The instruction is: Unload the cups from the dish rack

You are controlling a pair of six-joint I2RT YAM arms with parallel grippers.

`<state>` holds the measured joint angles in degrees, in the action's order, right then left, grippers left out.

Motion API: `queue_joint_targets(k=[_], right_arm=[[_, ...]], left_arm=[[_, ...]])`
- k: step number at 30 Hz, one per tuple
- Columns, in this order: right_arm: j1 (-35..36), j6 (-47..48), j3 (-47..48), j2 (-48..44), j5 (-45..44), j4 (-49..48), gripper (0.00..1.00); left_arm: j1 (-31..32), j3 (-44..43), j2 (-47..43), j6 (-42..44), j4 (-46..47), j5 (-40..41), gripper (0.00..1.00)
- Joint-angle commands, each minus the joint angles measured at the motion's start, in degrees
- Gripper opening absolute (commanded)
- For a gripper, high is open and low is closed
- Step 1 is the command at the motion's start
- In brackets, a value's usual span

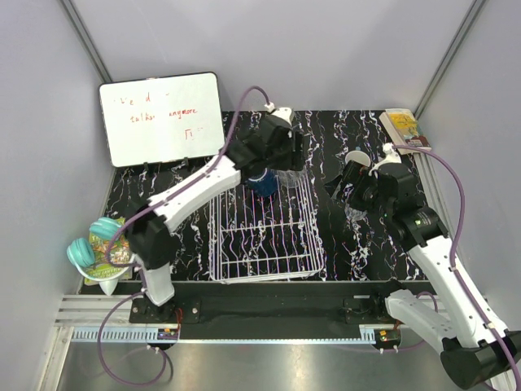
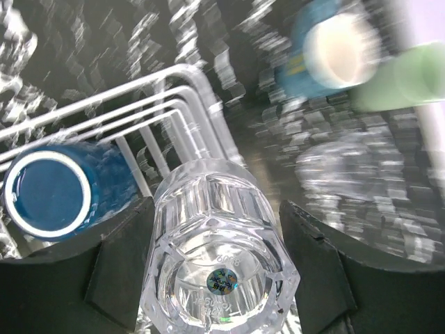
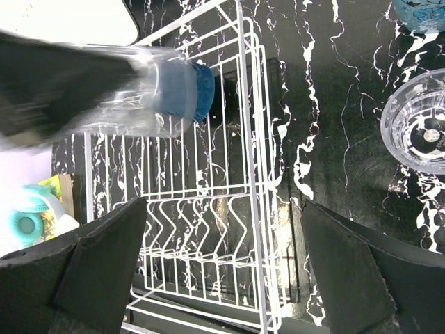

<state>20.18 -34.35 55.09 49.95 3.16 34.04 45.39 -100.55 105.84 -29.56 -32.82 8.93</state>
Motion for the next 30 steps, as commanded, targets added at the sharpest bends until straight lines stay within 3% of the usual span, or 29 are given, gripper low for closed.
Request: queue_joint_targets(k=[1, 5, 11, 15, 18, 23, 30], right_arm=[[0.4, -1.7, 0.6, -2.2, 0.8, -3.1, 0.99], [0.4, -6.3, -2.0, -6.0, -0.6, -6.4, 0.93], [0.4, -13.1, -10.0, -19.1, -5.7, -17.8, 0.85], [0.4, -11.0, -8.6, -14.9, 12.2, -20.4, 0.92], [0.4, -14.6, -10.9, -13.0, 19.0, -25.2, 0.85], [0.3, -15.5, -13.7, -14.1, 21.2, -26.0, 0.81], [0.5, -18.8, -18.3, -14.5, 25.4, -29.5, 0.79]], left_arm=[[-0.7, 9.1, -12.8, -1.5, 13.4, -10.4, 0.0], [-3.2, 22.5, -22.8, -9.8, 27.2, -24.1, 0.0], [-5.3, 42.2, -30.6, -21.5, 49.2, -34.2, 0.0], [-6.4, 57.1, -33.0, -29.9, 75.2, -37.8, 0.0], [-6.5, 60.8, -32.2, -34.2, 85.5, -38.9, 0.0], [-6.5, 62.7, -32.0, -34.6, 87.2, -37.9, 0.0], [-6.5, 57.1, -29.4, -31.7, 81.4, -38.0, 0.0]])
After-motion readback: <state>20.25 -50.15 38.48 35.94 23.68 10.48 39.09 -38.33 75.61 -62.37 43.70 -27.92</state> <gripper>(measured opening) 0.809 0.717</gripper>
